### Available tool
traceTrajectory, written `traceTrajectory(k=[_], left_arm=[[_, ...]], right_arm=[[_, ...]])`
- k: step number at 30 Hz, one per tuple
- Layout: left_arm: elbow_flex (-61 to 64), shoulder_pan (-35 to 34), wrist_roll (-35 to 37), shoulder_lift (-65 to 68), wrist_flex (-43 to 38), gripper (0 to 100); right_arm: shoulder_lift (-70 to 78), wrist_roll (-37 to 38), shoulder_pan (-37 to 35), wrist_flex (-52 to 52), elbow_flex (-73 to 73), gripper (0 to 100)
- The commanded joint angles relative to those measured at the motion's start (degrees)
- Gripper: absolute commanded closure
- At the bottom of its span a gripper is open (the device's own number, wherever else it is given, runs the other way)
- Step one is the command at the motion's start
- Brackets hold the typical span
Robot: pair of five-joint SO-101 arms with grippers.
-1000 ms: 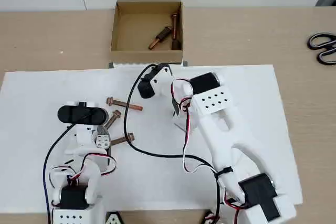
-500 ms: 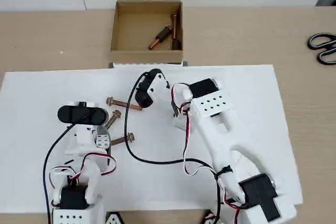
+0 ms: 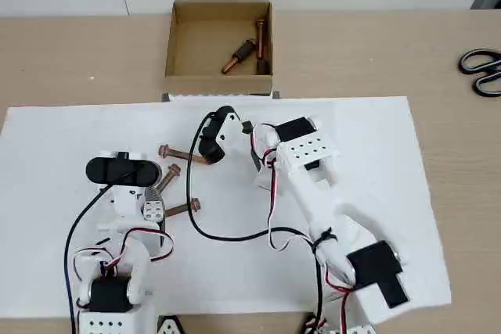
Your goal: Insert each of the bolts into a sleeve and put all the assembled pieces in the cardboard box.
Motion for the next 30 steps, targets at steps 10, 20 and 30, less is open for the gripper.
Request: traceTrajectory(k=[10,20,30], left_arm=[[-0.22,-0.53,0.00,-0.44,-1.05,99],[-0.22,-0.53,0.00,-0.44,-1.05,99],[-0.22,-0.53,0.00,-0.44,-1.05,99]], right_arm=[[7.69,1.67,0.22,-5.23,-0.62,86.6],[10.07,0.53,0.31,-2.95,-2.46,99.2],[1.89,-11.16,0.13,12.97,-18.29,99.1]])
